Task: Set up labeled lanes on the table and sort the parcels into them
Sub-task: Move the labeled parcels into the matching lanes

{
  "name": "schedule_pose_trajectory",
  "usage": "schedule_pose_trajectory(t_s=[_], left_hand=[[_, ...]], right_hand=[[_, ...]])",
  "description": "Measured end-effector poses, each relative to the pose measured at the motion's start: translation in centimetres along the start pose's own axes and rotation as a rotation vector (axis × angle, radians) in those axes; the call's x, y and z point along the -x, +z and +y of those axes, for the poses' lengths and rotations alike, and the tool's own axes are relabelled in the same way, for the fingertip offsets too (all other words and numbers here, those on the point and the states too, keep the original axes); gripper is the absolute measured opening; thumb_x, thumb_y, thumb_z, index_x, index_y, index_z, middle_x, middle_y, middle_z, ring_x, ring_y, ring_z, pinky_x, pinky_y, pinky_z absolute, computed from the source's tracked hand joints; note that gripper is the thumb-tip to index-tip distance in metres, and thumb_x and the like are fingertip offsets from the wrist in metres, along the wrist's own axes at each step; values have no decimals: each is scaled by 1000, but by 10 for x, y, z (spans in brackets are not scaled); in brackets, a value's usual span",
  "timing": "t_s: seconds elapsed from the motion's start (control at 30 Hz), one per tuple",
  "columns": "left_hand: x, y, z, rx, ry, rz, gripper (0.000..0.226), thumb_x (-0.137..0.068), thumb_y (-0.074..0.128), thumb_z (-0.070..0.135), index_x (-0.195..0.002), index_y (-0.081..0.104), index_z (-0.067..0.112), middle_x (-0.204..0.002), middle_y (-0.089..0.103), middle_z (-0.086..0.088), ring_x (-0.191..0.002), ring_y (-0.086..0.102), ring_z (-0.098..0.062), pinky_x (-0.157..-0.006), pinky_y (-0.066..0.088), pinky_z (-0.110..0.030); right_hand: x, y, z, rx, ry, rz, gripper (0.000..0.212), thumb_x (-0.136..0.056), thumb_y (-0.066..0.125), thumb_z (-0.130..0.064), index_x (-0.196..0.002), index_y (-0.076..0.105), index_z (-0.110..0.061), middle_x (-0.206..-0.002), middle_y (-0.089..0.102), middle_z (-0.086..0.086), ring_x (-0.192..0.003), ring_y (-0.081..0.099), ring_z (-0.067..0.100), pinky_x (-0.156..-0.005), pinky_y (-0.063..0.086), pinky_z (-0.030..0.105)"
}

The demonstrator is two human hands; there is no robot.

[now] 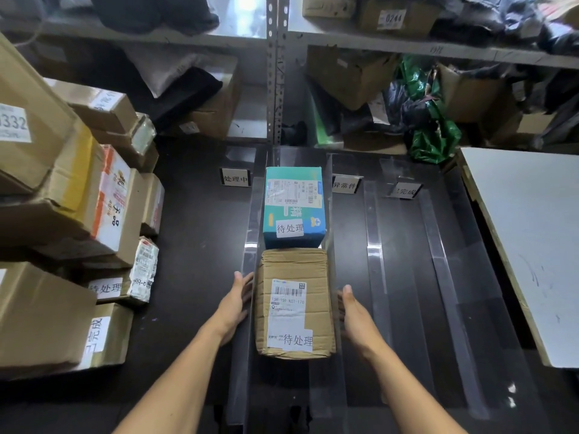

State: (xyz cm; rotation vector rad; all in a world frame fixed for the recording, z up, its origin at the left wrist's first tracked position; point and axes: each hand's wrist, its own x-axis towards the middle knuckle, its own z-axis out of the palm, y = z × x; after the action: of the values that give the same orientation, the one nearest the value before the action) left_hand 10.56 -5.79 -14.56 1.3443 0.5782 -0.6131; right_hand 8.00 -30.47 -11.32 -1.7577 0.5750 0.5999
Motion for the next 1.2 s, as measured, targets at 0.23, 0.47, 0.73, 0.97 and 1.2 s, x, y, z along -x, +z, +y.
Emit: schedule_pose_trajectory(t_s=[0.23, 0.47, 0.73, 0.97, 1.2], left_hand=[[45, -25, 56, -30, 273, 220, 72, -90, 23, 70, -147, 35, 28, -147, 44, 3, -138, 39, -13, -115, 25, -41], [148, -63, 145, -23, 697, 351, 59, -89, 32, 56, -143, 36, 33, -146, 45, 6, -135, 43, -9, -114, 29, -31], [278, -119, 198, 27, 1055, 605, 48, -92, 39, 45, -138, 43, 32, -135, 54, 13, -126, 51, 0, -108, 40, -24], [328, -206, 176, 221, 1159, 1086, 41, -91, 46, 33, -124, 58, 13, -121, 65, 0, -117, 60, -17, -99, 46, -27], [296, -269, 144, 313, 826, 1268, 82, -79, 44, 63, -150, 28, 26, -156, 30, 0, -142, 30, -12, -119, 24, -40]], right_hand=[[30, 7, -80, 137, -411, 327, 36, -103, 39, -41, -122, 57, -17, -115, 62, -3, -111, 57, 17, -87, 43, 32], [81, 89, -203, 59, -810, 73, 36, -103, 43, -36, -134, 53, -23, -124, 60, -7, -111, 56, 4, -96, 46, 20], [161, 189, -293, -19, -1060, -311, 32, -101, 46, -42, -130, 54, -33, -122, 64, -16, -113, 61, -1, -95, 47, 20], [199, 285, -300, 132, -1062, -563, 34, -100, 53, -32, -133, 54, -26, -118, 64, -16, -109, 60, -7, -98, 50, 21], [191, 354, -302, 325, -1052, -462, 59, -99, 51, -40, -151, 33, -21, -150, 47, -1, -136, 43, 12, -114, 34, 31]])
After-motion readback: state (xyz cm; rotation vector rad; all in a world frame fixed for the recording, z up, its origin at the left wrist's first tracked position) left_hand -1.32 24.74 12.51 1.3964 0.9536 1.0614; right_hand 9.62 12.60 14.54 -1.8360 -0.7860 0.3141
